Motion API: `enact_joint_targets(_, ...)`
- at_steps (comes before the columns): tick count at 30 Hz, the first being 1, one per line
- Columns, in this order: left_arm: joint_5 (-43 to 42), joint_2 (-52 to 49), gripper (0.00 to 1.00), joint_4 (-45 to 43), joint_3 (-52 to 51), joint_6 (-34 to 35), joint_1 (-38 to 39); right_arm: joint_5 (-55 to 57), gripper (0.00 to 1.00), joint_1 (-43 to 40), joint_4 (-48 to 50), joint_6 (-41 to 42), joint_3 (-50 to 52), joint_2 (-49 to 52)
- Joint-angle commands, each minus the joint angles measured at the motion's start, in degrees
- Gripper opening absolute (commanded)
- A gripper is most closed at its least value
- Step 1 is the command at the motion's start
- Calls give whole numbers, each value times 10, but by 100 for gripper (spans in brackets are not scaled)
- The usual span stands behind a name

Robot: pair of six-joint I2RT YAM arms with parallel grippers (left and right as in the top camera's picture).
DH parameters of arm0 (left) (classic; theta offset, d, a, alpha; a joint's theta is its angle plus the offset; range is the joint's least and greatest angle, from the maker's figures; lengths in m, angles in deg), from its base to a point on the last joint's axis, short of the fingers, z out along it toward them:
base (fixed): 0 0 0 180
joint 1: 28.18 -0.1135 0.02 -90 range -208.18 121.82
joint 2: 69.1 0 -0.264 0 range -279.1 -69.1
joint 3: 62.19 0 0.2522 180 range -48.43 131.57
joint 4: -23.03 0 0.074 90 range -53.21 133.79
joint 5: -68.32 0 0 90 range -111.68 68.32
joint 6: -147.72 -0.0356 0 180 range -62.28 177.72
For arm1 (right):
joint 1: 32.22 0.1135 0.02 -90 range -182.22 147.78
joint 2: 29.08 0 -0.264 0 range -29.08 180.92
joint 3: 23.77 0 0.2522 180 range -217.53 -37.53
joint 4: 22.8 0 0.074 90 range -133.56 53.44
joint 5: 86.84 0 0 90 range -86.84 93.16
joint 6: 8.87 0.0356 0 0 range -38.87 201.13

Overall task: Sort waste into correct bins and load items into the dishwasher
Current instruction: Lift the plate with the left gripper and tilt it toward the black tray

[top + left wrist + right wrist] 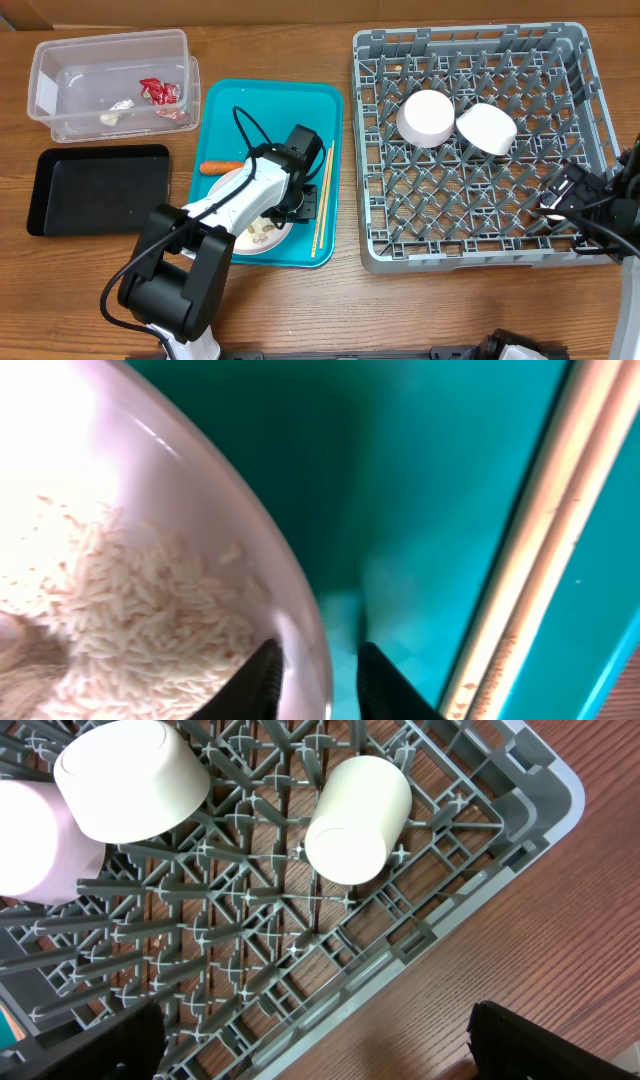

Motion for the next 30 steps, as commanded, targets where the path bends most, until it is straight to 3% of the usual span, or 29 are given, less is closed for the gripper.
enact_joint_targets(1,25,-6,22,4,-12,-5,3,-2,100,-1,3,-4,-13,-2)
enact_joint_targets(8,54,-6,4,-12,-12,-4,3,-2,100,-1,3,-4,-13,-2)
enact_joint_targets(21,118,-6,4,-19,-3,-5,3,-2,100,-1,3,-4,-13,-2)
enact_joint_targets(30,129,-6,4,41,70,-11,3,-2,100,-1,3,-4,-13,-2)
